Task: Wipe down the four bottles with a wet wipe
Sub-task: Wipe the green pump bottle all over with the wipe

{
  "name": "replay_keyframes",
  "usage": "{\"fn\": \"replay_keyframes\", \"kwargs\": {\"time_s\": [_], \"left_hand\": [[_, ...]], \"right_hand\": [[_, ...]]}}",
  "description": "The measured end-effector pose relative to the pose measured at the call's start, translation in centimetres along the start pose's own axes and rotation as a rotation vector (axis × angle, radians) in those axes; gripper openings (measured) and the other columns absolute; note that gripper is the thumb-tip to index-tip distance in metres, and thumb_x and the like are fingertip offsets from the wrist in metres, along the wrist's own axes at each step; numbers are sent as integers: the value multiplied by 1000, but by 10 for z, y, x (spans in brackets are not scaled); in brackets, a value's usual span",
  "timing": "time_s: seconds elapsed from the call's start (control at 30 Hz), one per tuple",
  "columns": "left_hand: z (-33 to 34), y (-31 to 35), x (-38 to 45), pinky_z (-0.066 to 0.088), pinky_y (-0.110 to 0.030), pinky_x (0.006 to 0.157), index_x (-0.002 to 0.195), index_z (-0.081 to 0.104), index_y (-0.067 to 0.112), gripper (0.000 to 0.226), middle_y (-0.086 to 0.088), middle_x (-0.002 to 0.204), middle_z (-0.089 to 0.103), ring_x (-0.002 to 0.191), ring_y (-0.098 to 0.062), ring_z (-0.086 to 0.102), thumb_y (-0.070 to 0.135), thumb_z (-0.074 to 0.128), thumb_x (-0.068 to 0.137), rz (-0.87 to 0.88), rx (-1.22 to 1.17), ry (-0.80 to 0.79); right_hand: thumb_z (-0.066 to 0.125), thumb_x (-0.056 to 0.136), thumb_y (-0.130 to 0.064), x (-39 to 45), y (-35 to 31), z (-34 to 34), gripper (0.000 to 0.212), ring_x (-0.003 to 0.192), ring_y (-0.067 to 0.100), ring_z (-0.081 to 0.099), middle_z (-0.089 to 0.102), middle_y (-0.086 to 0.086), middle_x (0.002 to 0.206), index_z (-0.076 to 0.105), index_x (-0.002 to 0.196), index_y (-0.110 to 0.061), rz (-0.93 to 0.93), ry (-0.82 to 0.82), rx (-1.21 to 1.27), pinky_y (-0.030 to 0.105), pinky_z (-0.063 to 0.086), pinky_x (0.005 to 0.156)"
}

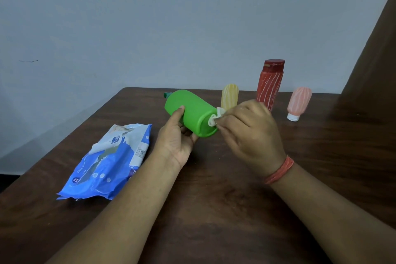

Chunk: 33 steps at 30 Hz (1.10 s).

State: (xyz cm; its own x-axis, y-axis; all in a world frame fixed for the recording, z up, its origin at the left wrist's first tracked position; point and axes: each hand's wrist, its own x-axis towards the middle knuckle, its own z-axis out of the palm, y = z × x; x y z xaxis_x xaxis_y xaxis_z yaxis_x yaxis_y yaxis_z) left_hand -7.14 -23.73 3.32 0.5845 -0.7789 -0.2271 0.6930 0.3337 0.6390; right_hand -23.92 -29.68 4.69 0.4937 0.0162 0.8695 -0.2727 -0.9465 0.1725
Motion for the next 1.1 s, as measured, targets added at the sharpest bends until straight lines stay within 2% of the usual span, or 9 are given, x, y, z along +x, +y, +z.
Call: {"fn": "replay_keyframes", "kwargs": {"time_s": [0.13, 0.23, 0.33, 0.4, 0.47, 0.57, 0.7, 0.83, 1.1], "left_hand": [[-1, -1, 0, 63, -40, 68, 120, 64, 0, 35, -19, 104, 69, 93, -30, 70, 24, 67, 94, -14, 24, 17], [-1, 0, 0, 63, -39, 63, 123, 62, 0, 35, -19, 108, 70, 98, -30, 70, 21, 65, 95, -3, -1, 1], [0, 2, 0, 63, -42, 72, 113, 65, 3, 24, -16, 99, 72, 94, -28, 71, 20, 65, 95, 44, 23, -18], [0, 1, -1, 59, -48, 88, 106, 66, 3, 21, -16, 94, 73, 94, -30, 70, 21, 65, 95, 71, 75, -18], [0, 1, -4, 61, -44, 80, 98, 68, 3, 17, -12, 84, 75, 83, -26, 71, 20, 65, 96, 119, 131, -36], [-4, 8, -4, 60, -34, 61, 95, 64, 6, 12, -5, 78, 75, 69, -16, 72, 19, 65, 96, 267, 279, -65], [-12, 11, -4, 60, -42, 79, 98, 64, 12, 12, 2, 91, 75, 88, -15, 72, 11, 73, 90, 497, 660, -174], [-12, 1, -9, 56, -38, 94, 105, 68, 25, 27, 5, 106, 77, 105, -12, 71, 15, 80, 84, 505, 915, -390], [-12, 5, -13, 52, -46, 104, 115, 63, 32, 35, 8, 119, 73, 116, -11, 66, 19, 77, 86, 509, 1015, -544]], "right_hand": [[62, 99, -16, -4, -13, 7, 19, 79, 30, 60, 69, 5, 87, 74, 86, -9, -182, -103, 85, 43, 45, 71], [63, 98, -16, -1, -3, 3, 16, 80, 30, 60, 69, 4, 88, 74, 87, -10, -80, -48, 47, 45, 45, 70], [66, 95, -13, 0, 5, -1, 12, 81, 30, 59, 68, 6, 89, 73, 89, -7, 79, 8, 76, 48, 46, 70], [64, 97, -16, -3, 0, 2, 16, 81, 30, 59, 68, 6, 89, 74, 89, -7, -29, -61, 113, 45, 46, 72], [65, 97, -17, -4, -2, 4, 15, 81, 27, 59, 68, 4, 88, 74, 88, -8, -100, -132, 163, 42, 45, 74], [70, 90, -9, -4, 7, 3, 4, 82, 20, 58, 66, 1, 86, 72, 87, -8, 156, -11, 322, 36, 46, 74], [71, 89, -7, -5, 15, 4, 8, 80, 3, 56, 64, -6, 85, 71, 87, -15, 556, 117, 445, 20, 40, 70], [72, 91, -10, 3, 22, 0, 16, 81, 5, 62, 69, -4, 88, 69, 88, -25, 774, 215, 588, 23, 51, 73], [69, 93, -13, 31, 31, -34, 13, 90, 10, 65, 70, -3, 92, 70, 94, -26, 717, 308, 694, 24, 51, 80]]}}
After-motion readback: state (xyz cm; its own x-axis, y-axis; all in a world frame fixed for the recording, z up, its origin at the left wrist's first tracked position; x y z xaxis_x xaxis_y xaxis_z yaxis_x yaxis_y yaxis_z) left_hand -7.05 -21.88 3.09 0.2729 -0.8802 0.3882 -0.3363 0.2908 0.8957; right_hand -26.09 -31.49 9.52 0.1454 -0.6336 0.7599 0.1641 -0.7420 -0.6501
